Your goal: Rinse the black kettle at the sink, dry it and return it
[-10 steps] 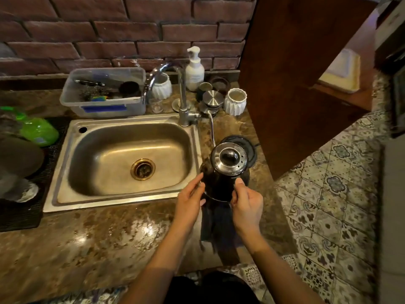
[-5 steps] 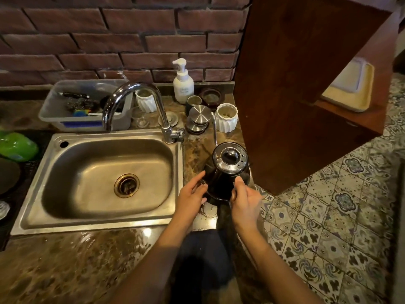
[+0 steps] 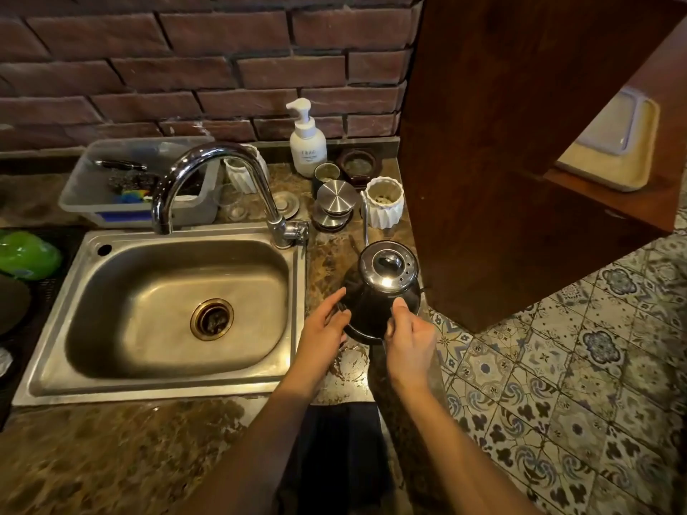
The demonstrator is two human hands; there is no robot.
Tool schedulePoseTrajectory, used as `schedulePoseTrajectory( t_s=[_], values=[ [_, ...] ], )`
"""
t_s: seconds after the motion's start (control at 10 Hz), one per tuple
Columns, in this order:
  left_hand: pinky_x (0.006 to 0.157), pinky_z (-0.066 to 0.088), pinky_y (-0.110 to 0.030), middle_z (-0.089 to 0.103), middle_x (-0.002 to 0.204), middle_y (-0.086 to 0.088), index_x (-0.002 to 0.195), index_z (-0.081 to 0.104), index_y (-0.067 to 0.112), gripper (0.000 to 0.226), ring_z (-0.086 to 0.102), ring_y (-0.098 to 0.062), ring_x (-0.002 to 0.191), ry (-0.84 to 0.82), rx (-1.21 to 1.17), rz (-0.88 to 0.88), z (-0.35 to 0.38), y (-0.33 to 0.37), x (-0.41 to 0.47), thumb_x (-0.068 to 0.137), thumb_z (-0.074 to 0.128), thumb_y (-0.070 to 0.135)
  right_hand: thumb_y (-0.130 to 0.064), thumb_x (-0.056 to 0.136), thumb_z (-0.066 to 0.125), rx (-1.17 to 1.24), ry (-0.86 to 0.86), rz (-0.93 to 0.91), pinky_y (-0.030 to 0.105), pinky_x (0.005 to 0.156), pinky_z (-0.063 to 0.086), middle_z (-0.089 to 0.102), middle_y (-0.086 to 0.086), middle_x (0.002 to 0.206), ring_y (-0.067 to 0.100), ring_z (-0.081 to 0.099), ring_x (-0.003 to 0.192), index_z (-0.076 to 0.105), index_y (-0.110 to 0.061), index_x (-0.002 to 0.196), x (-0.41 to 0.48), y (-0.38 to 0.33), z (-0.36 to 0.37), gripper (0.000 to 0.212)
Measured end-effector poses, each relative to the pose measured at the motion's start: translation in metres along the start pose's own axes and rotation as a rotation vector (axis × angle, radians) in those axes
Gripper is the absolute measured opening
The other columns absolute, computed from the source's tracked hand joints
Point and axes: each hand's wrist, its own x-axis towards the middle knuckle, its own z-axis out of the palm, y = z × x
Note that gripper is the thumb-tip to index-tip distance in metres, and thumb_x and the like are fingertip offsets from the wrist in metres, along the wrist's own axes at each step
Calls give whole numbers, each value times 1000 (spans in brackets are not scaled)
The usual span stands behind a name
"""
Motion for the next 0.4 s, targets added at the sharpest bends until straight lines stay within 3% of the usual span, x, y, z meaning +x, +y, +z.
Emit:
schedulePoseTrajectory(
  t_s=[0.2,0.3,0.4],
  values=[
    [105,49,-38,62,116,19,144,50,33,47,60,2,109,7,79,16,1,3,-8,101,55,14,-56,91,48,-36,-56,32,43,56,40,49,10,53,23,46,52,52,-3,63,-3,1,-6,61],
    [111,45,-47,58,141,2,142,51,34,46,55,-15,129,16,136,28,-5,6,-16,99,57,20,-61,93,44,-165,-46,-3,50,67,53,60,11,64,27,59,62,59,-11,72,-9,-2,-12,57],
    [110,46,-40,55,146,-1,144,52,28,45,54,-16,131,42,177,109,-19,11,-22,100,58,20,-64,90,45,-247,23,-56,53,80,56,65,-2,85,20,63,82,59,-25,89,-15,-10,-19,42]
  ],
)
